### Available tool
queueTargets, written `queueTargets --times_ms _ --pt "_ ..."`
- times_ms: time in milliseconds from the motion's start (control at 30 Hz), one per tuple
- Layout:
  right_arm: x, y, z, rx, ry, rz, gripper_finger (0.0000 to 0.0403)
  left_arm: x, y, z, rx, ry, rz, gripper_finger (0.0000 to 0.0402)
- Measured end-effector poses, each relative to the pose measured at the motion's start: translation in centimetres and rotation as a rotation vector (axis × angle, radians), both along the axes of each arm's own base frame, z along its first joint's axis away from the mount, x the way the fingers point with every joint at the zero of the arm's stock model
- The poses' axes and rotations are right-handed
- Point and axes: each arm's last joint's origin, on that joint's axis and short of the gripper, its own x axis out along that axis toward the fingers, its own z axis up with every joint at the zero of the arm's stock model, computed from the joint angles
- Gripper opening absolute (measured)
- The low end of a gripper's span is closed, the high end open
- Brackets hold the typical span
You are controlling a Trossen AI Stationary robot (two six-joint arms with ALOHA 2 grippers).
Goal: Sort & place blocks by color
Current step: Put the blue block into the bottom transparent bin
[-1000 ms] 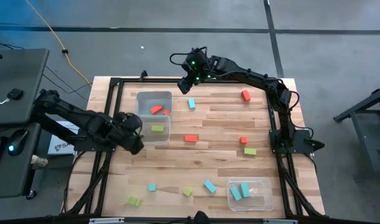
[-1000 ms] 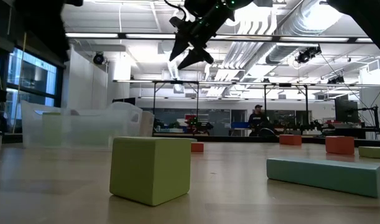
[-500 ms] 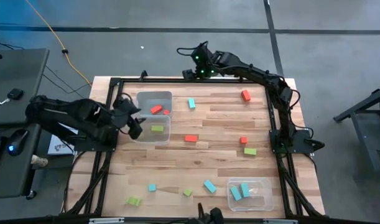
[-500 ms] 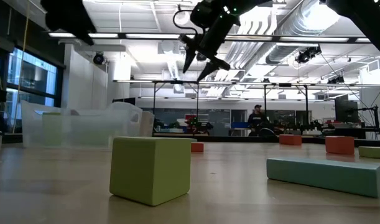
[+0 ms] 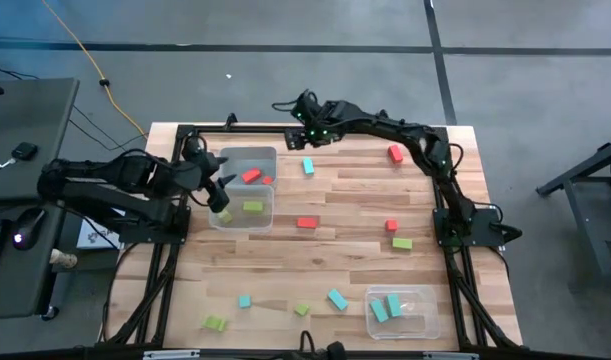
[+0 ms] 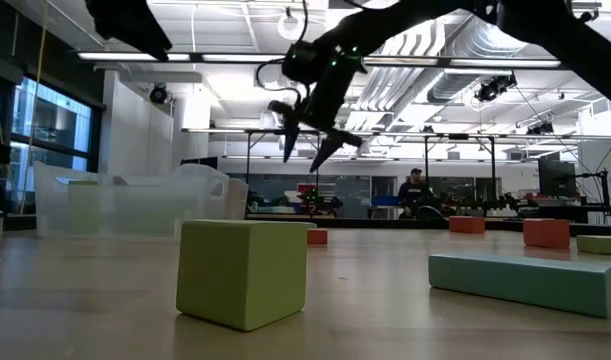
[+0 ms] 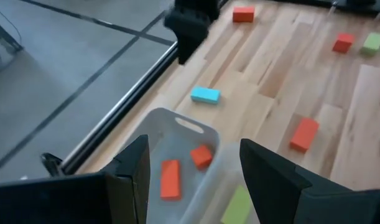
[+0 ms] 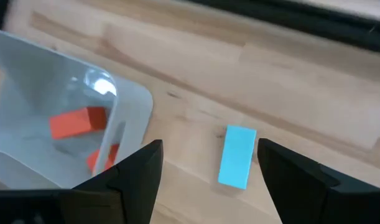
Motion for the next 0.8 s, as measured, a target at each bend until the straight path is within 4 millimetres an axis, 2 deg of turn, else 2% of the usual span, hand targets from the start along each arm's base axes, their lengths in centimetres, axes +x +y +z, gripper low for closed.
queueTargets --times_ms 333,567,800 --pt "1.3 0.0 -4.9 0.050 0.102 -0.069 0.0252 -0.1 0.8 0.0 0.051 0.058 0.000 0.0181" --pt "1.7 0.0 -7.4 0.105 0.147 -0.057 0.0252 -0.2 1.2 0.0 0.052 0.062 0.029 0.0181" --pt "1.7 0.1 -8.9 0.138 0.193 -0.067 0.0252 -0.3 1.6 0.0 0.065 0.079 0.041 0.0181"
